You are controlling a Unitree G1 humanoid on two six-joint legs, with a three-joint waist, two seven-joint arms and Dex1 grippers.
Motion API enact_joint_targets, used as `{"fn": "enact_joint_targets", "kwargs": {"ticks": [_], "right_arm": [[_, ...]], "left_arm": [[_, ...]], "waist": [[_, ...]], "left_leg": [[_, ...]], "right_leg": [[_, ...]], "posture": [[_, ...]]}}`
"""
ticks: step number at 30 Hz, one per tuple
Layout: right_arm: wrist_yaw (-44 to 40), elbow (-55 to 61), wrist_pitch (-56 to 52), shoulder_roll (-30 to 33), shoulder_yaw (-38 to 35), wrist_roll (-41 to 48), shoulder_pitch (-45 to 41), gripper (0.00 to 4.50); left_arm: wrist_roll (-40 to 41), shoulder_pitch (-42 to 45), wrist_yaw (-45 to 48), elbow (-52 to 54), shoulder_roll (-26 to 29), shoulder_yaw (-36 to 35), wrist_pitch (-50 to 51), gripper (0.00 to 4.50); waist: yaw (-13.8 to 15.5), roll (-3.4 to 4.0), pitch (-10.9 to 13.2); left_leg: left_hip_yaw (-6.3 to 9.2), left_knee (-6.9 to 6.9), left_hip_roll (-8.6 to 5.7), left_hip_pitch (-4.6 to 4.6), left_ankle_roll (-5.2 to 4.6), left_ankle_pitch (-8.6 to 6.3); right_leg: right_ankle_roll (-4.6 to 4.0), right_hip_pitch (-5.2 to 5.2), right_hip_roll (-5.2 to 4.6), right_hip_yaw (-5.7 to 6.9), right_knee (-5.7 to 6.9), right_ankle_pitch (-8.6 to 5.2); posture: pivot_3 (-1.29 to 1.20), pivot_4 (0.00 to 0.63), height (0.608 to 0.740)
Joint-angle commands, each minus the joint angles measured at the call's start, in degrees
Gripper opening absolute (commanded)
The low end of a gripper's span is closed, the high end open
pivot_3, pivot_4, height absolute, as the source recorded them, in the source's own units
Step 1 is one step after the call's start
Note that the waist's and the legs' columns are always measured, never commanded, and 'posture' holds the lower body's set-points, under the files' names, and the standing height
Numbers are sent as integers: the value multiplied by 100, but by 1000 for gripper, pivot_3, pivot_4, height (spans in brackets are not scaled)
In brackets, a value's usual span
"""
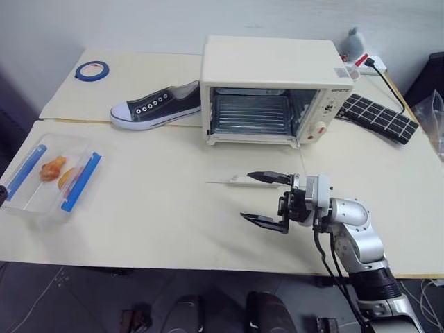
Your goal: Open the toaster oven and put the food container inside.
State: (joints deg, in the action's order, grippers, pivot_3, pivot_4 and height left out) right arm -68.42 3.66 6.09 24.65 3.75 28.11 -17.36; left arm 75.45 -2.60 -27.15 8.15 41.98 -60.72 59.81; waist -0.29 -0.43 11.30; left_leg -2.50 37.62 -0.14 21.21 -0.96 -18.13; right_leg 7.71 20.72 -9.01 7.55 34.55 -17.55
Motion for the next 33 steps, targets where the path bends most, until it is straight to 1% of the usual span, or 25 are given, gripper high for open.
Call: {"fn": "enact_joint_targets", "kwargs": {"ticks": [1,5,8,9,11,12,17,20,22,23,24,27,30,31,33], "right_arm": [[72,161,-99,70,-77,43,70,4500],[147,201,-164,83,-113,47,100,4500],[179,242,-184,101,-126,58,112,4500],[188,253,-189,107,-129,60,120,4500],[200,290,-215,130,-131,65,148,4500],[200,300,-230,143,-130,64,157,4500],[201,344,-244,206,-143,87,202,4500],[201,354,-245,241,-160,86,225,4500],[196,348,-244,263,-165,81,233,4500],[195,347,-240,274,-171,81,241,4500],[190,343,-233,291,-179,79,249,4500],[207,349,-232,364,-239,73,266,4500],[275,435,-274,501,-402,121,349,4500],[309,484,-300,573,-494,144,410,4500],[413,603,-365,731,-730,196,567,4500]], "left_arm": [[-331,338,-532,-313,301,375,158,4466],[-383,932,-662,-636,249,724,231,4466],[-464,1074,-677,-760,212,834,353,4466],[-409,1105,-756,-807,188,821,431,4289],[-458,1084,-730,-833,201,817,494,3864],[-477,1068,-754,-849,213,803,546,3572],[-557,1052,-804,-816,229,667,641,2006],[-594,1036,-689,-796,365,619,733,1035],[-637,1041,-599,-789,413,633,781,571],[-666,1068,-571,-779,403,629,756,264],[-649,1133,-532,-776,368,592,696,67],[-816,1225,-148,-701,522,680,581,27],[-792,1428,193,-616,754,846,755,27],[-660,1596,254,-609,800,934,887,27],[-507,1938,522,-551,986,1347,1228,27]], "waist": [[11,-1,0],[27,-2,-1],[22,-4,-2],[15,-4,-2],[4,-5,-2],[6,-5,-3],[15,-8,-4],[10,-9,-5],[5,-9,-5],[4,-9,-5],[5,-9,-5],[11,-13,-5],[30,-21,-3],[38,-24,-4],[94,-25,-4]], "left_leg": [[-4,1,3,0,0,0],[-8,6,6,2,3,-1],[-14,6,6,2,5,-2],[-15,6,7,3,6,-3],[-35,4,12,5,9,-4],[-44,4,16,6,9,-4],[-78,5,25,8,10,-4],[-100,5,30,8,12,-6],[-108,4,36,6,15,-7],[-112,4,39,5,17,-9],[-115,4,41,5,17,-9],[-120,5,48,5,20,-11],[-122,5,50,7,21,-12],[-121,6,50,9,22,-12],[-119,7,47,10,21,-13]], "right_leg": [[0,1,3,-1,0,0],[0,1,7,-9,-1,0],[0,8,8,-17,1,0],[0,12,8,-18,6,0],[0,33,12,-32,23,0],[0,40,16,-38,25,0],[0,62,25,-78,32,0],[0,76,30,-100,37,0],[-1,81,35,-106,41,0],[-1,83,38,-111,41,-1],[-2,86,40,-114,42,-1],[-2,87,43,-118,40,-1],[-3,89,44,-119,39,-1],[-4,89,44,-117,39,-1],[-4,88,40,-119,37,-1]], "posture": [[0,150,740],[0,150,740],[0,150,740],[0,150,740],[0,150,740],[0,150,740],[0,150,740],[0,150,740],[0,150,740],[0,150,740],[0,150,740],[0,150,740],[0,150,740],[0,150,740],[0,150,740]]}}
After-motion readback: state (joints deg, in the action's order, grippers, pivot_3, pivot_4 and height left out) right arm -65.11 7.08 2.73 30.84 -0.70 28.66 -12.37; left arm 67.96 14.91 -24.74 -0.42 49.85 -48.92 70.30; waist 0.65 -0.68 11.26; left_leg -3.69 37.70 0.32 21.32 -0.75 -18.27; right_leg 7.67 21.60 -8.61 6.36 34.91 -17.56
